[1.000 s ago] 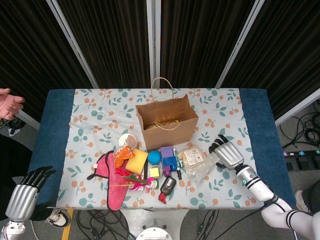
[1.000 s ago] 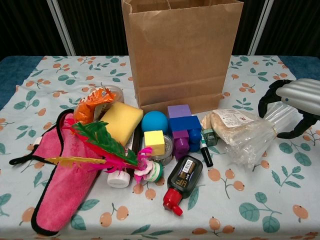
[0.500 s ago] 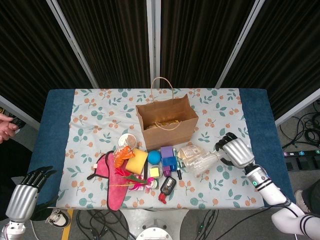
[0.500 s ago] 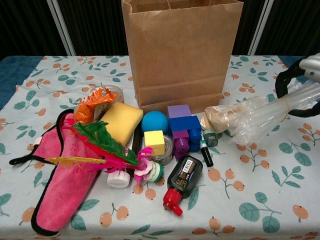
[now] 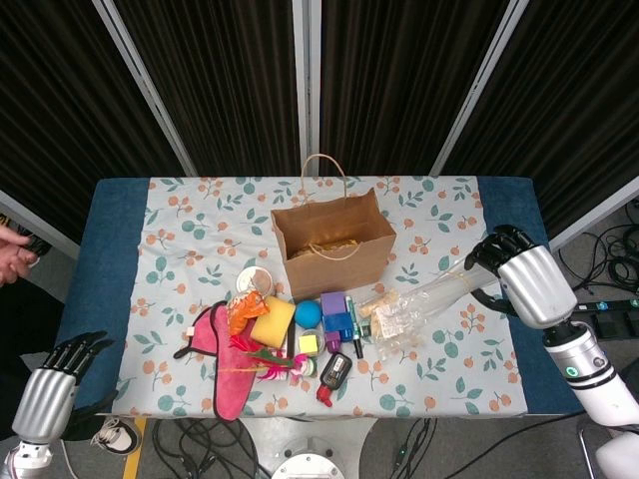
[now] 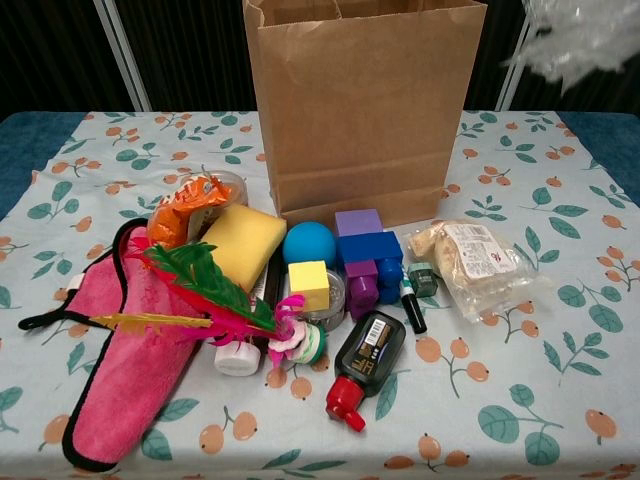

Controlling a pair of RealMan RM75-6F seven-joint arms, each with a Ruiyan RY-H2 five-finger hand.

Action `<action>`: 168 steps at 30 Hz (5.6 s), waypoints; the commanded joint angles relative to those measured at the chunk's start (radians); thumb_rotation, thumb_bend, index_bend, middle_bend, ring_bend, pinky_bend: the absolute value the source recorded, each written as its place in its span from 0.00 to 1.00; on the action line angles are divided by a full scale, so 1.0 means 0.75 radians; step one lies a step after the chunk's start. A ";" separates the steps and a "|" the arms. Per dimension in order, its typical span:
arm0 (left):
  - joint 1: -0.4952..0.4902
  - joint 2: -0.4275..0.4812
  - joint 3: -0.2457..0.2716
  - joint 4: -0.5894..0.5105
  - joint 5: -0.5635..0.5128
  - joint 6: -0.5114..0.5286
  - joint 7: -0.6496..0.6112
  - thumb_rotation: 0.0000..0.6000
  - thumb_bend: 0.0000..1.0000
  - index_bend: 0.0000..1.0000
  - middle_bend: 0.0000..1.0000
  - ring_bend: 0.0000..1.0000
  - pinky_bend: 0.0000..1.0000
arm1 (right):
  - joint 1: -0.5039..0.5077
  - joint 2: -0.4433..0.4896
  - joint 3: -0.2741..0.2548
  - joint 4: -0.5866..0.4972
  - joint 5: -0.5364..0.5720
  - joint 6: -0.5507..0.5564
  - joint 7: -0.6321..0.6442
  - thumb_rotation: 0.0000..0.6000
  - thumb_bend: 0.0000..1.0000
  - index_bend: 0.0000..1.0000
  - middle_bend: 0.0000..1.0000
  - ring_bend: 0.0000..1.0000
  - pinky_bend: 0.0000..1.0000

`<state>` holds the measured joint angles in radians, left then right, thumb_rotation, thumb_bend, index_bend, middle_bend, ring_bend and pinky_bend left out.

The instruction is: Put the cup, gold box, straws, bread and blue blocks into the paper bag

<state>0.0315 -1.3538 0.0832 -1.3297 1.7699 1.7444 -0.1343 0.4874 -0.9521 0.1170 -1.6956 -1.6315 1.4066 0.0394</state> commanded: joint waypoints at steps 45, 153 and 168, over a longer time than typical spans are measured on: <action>0.002 0.023 -0.018 0.001 -0.031 0.017 -0.097 1.00 0.17 0.29 0.31 0.21 0.26 | 0.663 -0.368 0.290 -0.165 0.763 -0.248 -2.021 1.00 0.04 0.21 0.26 0.05 0.01; 0.000 0.007 -0.023 0.023 -0.024 0.026 -0.056 1.00 0.17 0.29 0.31 0.21 0.26 | 0.091 -0.783 -0.062 0.338 0.510 -0.603 -0.275 1.00 0.20 0.46 0.46 0.29 0.32; -0.001 0.007 -0.019 0.014 -0.020 0.022 -0.053 1.00 0.17 0.29 0.31 0.21 0.26 | -0.020 -0.303 0.023 -0.123 0.289 -0.268 -0.199 1.00 0.22 0.50 0.49 0.32 0.35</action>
<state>0.0310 -1.3486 0.0685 -1.3189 1.7549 1.7607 -0.1740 0.4977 -1.2665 0.1047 -1.7048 -1.3753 1.1413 -0.1211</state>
